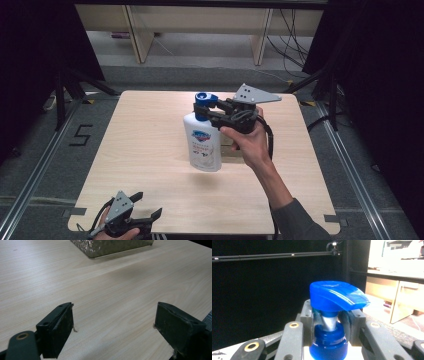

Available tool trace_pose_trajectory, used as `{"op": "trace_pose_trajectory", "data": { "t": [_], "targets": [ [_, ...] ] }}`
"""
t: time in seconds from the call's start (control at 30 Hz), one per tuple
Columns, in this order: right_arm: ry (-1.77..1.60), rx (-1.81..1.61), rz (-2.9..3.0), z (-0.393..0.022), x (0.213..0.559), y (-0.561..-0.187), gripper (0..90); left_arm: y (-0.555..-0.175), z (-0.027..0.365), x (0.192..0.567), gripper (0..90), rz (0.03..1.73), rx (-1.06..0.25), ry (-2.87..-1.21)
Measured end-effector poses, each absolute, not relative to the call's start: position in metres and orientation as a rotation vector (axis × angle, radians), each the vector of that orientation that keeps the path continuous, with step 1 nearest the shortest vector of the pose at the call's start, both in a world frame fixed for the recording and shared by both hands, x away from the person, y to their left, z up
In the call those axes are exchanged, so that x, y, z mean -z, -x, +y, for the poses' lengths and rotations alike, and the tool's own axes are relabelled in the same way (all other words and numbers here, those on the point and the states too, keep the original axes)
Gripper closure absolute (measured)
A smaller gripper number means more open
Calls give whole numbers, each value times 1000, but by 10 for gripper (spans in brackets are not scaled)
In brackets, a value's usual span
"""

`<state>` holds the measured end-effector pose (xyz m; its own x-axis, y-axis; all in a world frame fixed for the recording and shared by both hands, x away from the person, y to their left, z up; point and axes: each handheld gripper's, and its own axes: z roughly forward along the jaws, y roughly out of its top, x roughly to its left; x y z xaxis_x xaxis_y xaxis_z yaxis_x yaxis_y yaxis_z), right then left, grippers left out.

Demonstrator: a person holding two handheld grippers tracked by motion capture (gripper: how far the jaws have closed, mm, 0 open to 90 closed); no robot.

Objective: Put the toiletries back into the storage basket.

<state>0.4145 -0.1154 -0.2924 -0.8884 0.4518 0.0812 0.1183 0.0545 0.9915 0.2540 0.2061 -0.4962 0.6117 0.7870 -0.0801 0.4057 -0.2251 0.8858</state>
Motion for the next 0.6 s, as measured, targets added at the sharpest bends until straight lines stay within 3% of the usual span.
{"op": "trace_pose_trajectory", "data": {
  "t": [0.6],
  "targets": [
    [-667, -1846, 1961, -167, 270, -427, 659, -254, 206, 496, 149, 967, -478, -1835]
  ]
}}
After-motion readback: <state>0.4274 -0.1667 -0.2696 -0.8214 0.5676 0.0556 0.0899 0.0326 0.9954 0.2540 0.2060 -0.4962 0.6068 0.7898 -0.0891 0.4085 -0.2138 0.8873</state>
